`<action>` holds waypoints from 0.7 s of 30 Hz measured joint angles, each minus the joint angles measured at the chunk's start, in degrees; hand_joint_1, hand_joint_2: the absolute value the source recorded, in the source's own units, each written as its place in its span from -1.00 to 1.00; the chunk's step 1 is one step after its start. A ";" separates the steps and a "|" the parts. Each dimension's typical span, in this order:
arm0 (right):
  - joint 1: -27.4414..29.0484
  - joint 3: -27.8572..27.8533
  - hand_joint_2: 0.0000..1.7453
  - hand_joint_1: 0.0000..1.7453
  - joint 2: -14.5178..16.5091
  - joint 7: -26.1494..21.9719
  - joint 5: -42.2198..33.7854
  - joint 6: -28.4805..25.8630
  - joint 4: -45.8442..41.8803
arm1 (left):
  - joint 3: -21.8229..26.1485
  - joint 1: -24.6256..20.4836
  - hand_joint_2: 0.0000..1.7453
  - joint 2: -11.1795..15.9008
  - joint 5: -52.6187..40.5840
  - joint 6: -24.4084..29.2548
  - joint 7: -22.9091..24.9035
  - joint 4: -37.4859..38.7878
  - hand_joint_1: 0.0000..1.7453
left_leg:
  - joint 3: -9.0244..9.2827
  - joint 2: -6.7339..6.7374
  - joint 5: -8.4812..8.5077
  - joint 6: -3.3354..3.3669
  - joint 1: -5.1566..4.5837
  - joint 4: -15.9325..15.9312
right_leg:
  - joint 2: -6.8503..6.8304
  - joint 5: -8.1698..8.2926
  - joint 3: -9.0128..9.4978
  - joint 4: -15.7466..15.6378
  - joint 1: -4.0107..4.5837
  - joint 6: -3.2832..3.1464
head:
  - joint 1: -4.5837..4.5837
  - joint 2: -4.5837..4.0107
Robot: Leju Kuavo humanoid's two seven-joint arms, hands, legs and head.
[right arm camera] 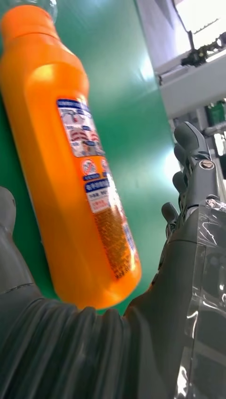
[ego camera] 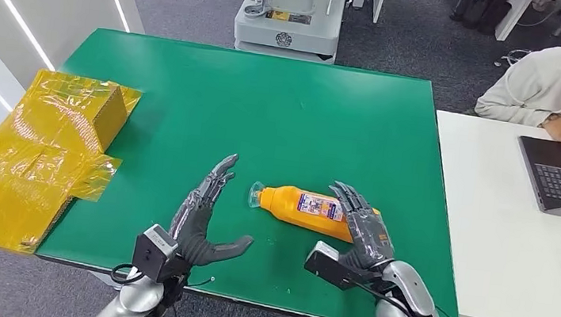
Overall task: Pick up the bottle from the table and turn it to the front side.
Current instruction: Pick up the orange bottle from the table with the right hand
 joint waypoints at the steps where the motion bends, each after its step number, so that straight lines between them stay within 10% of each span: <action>1: -0.77 0.62 1.00 -1.00 0.05 -0.13 -0.22 0.19 1.17 | 0.00 -0.07 1.00 0.07 -0.35 -0.05 0.14 0.21 -1.00 | 0.00 0.00 0.00 0.00 0.00 0.00 | 0.00 0.00 0.00 0.00 0.00 0.00 | -0.01 0.00; 21: -9.94 10.99 1.00 -1.00 1.58 6.88 4.14 0.98 13.72 | 0.11 -0.25 1.00 0.85 -0.86 -1.10 0.50 3.73 -1.00 | 0.01 -0.03 0.03 0.00 0.00 0.01 | -0.01 0.00 0.01 0.01 0.00 0.00 | -0.01 0.00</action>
